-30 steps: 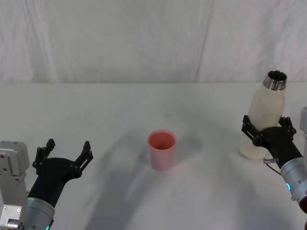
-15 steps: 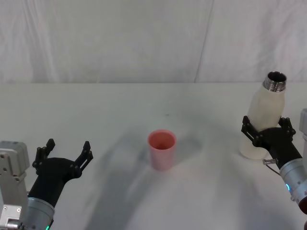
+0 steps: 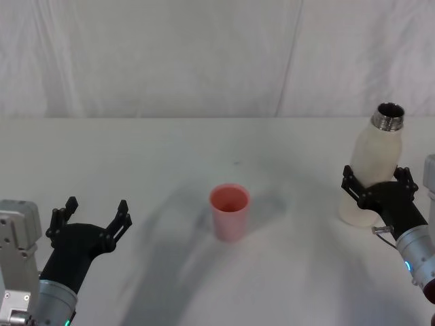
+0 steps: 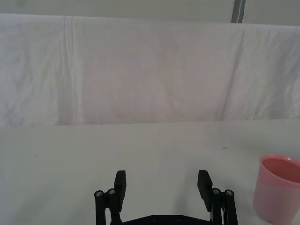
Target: Grasp the thermos with one hand and pour water into the cup lid.
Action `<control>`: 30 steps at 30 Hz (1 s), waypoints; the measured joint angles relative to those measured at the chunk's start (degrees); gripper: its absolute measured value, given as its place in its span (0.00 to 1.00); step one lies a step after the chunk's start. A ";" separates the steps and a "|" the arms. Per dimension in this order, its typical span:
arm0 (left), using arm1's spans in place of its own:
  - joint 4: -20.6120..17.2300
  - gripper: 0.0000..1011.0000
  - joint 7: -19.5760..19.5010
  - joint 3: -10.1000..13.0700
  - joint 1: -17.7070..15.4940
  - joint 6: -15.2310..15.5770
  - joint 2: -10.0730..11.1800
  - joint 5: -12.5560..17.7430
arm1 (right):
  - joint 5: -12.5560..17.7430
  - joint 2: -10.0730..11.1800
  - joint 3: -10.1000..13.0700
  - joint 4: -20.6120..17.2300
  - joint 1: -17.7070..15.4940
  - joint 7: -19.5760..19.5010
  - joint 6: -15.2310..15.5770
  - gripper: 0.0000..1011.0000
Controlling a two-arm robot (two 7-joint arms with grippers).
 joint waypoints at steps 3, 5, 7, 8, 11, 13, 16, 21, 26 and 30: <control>0.00 0.99 0.00 0.00 0.00 0.00 0.00 0.00 | -0.01 0.02 0.00 0.04 0.01 0.00 -0.01 0.94; 0.00 0.99 0.00 0.00 0.00 0.00 0.00 0.00 | -0.02 0.03 -0.01 0.07 0.02 0.00 0.00 0.94; 0.00 0.99 0.00 0.00 0.00 0.00 0.00 0.00 | -0.03 0.04 -0.02 0.08 0.04 0.00 0.09 0.94; 0.00 0.99 0.00 0.00 0.00 0.00 0.00 0.00 | -0.04 0.04 -0.02 0.08 0.07 -0.01 0.26 0.94; 0.00 0.99 0.00 0.00 0.00 0.00 0.00 0.00 | -0.06 0.03 -0.02 0.08 0.09 -0.02 0.34 0.94; 0.00 0.99 0.00 0.00 0.00 0.00 0.00 0.00 | -0.06 0.03 -0.02 0.08 0.09 -0.02 0.35 0.94; 0.00 0.99 0.00 0.00 0.00 0.00 0.00 0.00 | -0.07 0.03 -0.02 0.08 0.09 -0.02 0.35 0.94; 0.00 0.99 0.00 0.00 0.00 0.00 0.00 0.00 | -0.07 0.03 -0.02 0.08 0.08 -0.04 0.35 0.96; 0.00 0.99 0.00 0.00 0.00 0.00 0.00 0.00 | -0.06 0.03 -0.02 0.06 0.07 -0.07 0.33 0.99; 0.00 0.99 0.00 0.00 0.00 0.00 0.00 0.00 | -0.06 0.03 -0.02 0.05 0.04 -0.08 0.33 0.99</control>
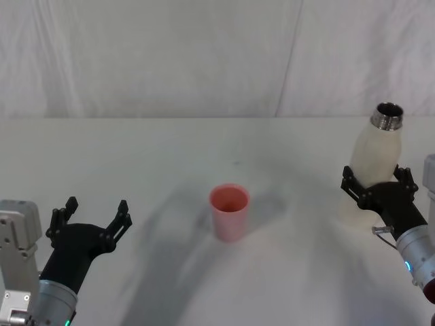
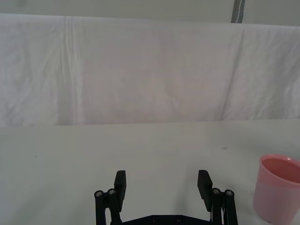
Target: Grasp the thermos with one hand and pour water into the cup lid.
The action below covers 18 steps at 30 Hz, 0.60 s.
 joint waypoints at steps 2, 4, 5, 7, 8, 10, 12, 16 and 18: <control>0.00 0.99 0.00 0.00 0.00 0.00 0.00 0.00 | 0.00 0.00 0.00 0.00 0.00 0.00 0.00 0.99; 0.00 0.99 0.00 0.00 0.00 0.00 0.00 0.00 | 0.00 0.00 0.00 -0.01 0.00 0.00 0.00 0.99; 0.00 0.99 0.00 0.00 0.00 0.00 0.00 0.00 | 0.01 0.00 0.00 -0.02 0.00 0.00 0.01 0.99; 0.00 0.99 0.00 0.00 0.00 0.00 0.00 0.00 | 0.03 0.00 0.01 -0.07 -0.02 0.00 0.01 0.99; 0.00 0.99 0.00 0.00 0.00 0.00 0.00 0.00 | 0.09 -0.01 0.01 -0.12 -0.06 0.03 0.02 0.99; 0.00 0.99 0.00 0.00 0.00 0.00 0.00 0.00 | 0.54 -0.04 0.08 -0.34 -0.23 0.21 0.03 0.99; 0.00 0.99 0.00 0.00 0.00 0.00 0.00 0.00 | 0.91 -0.06 0.15 -0.44 -0.33 0.43 0.03 0.99; 0.00 0.99 0.00 0.00 0.00 0.00 0.00 0.00 | 1.56 -0.13 0.27 -0.68 -0.56 0.61 0.05 0.99; 0.00 0.99 0.00 0.00 0.00 0.00 0.00 0.00 | 1.80 -0.15 0.31 -0.79 -0.66 0.66 0.07 0.99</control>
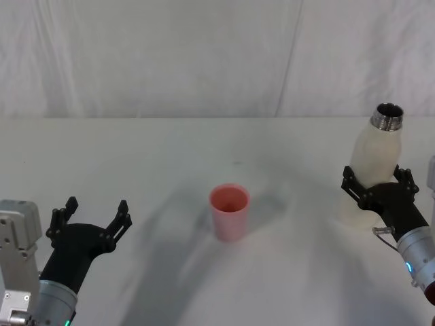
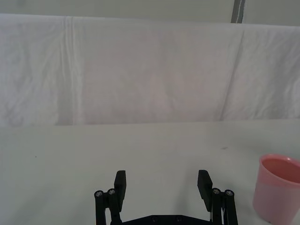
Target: Grasp the thermos with one hand and pour water into the cup lid.
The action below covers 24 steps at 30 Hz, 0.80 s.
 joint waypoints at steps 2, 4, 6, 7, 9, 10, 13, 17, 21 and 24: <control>0.00 0.99 0.00 0.00 0.00 0.00 0.00 0.00 | 0.28 0.01 0.06 -0.20 -0.14 0.15 0.10 0.99; 0.00 0.99 0.00 0.00 0.00 0.00 0.00 0.00 | 0.53 0.07 0.06 -0.44 -0.30 0.33 0.27 0.99; 0.00 0.99 0.00 0.00 0.00 0.00 0.00 0.00 | 0.65 0.12 0.06 -0.58 -0.38 0.38 0.38 0.99; 0.00 0.99 0.00 0.00 0.00 0.00 0.00 0.00 | 0.74 0.16 0.04 -0.68 -0.44 0.41 0.43 0.99; 0.00 0.99 0.00 0.00 0.00 0.00 0.00 0.00 | 0.85 0.25 0.02 -0.85 -0.54 0.48 0.51 0.99; 0.00 0.99 0.00 0.00 0.00 0.00 0.00 0.00 | 0.95 0.36 -0.01 -1.05 -0.64 0.58 0.61 0.99; 0.00 0.99 0.00 0.00 0.00 0.00 0.00 0.00 | 1.07 0.59 -0.07 -1.48 -0.87 0.69 0.78 0.99; 0.00 0.99 0.00 0.00 0.00 0.00 0.00 0.00 | 1.15 0.87 -0.10 -2.18 -1.25 0.71 1.05 0.99; 0.00 0.99 0.00 0.00 0.00 0.00 0.00 0.00 | 1.23 1.16 -0.14 -2.95 -1.63 0.72 1.36 0.99; 0.00 0.99 0.00 0.00 0.00 0.00 0.00 0.00 | 1.25 1.25 -0.16 -3.25 -1.79 0.68 1.51 0.99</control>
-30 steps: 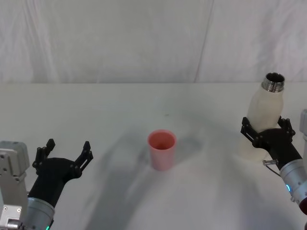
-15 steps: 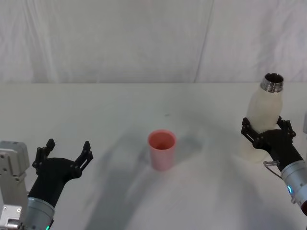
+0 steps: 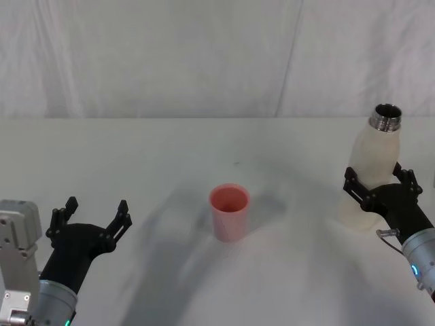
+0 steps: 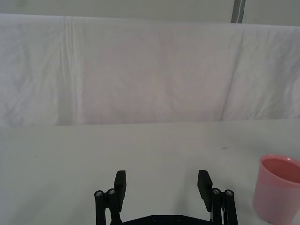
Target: Grasp the thermos with one hand and pour water into the cup lid.
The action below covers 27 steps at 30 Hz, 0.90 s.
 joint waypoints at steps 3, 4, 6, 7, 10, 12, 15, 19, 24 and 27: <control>0.00 0.99 0.00 0.00 0.00 0.00 0.00 0.00 | 0.05 0.11 -0.01 -0.40 -0.30 -0.18 0.14 0.99; 0.00 0.99 0.00 0.00 0.00 0.00 0.00 0.00 | 0.06 0.12 0.00 -0.47 -0.36 -0.23 0.18 0.99; 0.00 0.99 0.00 0.00 0.00 0.00 0.00 0.00 | 0.11 0.21 0.03 -0.79 -0.59 -0.28 0.29 0.99; 0.00 0.99 0.00 0.00 0.00 0.00 0.00 0.00 | 0.11 0.22 0.04 -0.87 -0.65 -0.30 0.30 0.99; 0.00 0.99 0.00 0.01 0.00 0.00 0.00 0.00 | 0.20 0.31 0.12 -1.38 -1.05 -0.36 0.40 0.99; 0.00 0.99 0.00 0.00 0.00 0.00 0.00 0.00 | 0.26 0.35 0.17 -1.63 -1.23 -0.40 0.43 0.99; 0.00 0.99 0.00 0.00 0.00 0.00 0.00 0.00 | 0.37 0.42 0.23 -2.15 -1.56 -0.44 0.57 0.99; 0.00 0.99 0.00 0.00 0.00 0.00 0.00 0.00 | 0.47 0.56 0.28 -2.91 -2.12 -0.49 0.80 0.99; 0.00 0.99 0.00 0.00 0.00 0.00 0.00 0.00 | 0.54 0.76 0.36 -3.72 -2.70 -0.53 0.97 0.99; 0.00 0.99 0.00 0.01 0.00 0.00 0.00 0.00 | 0.56 0.92 0.51 -4.33 -3.13 -0.65 1.05 0.99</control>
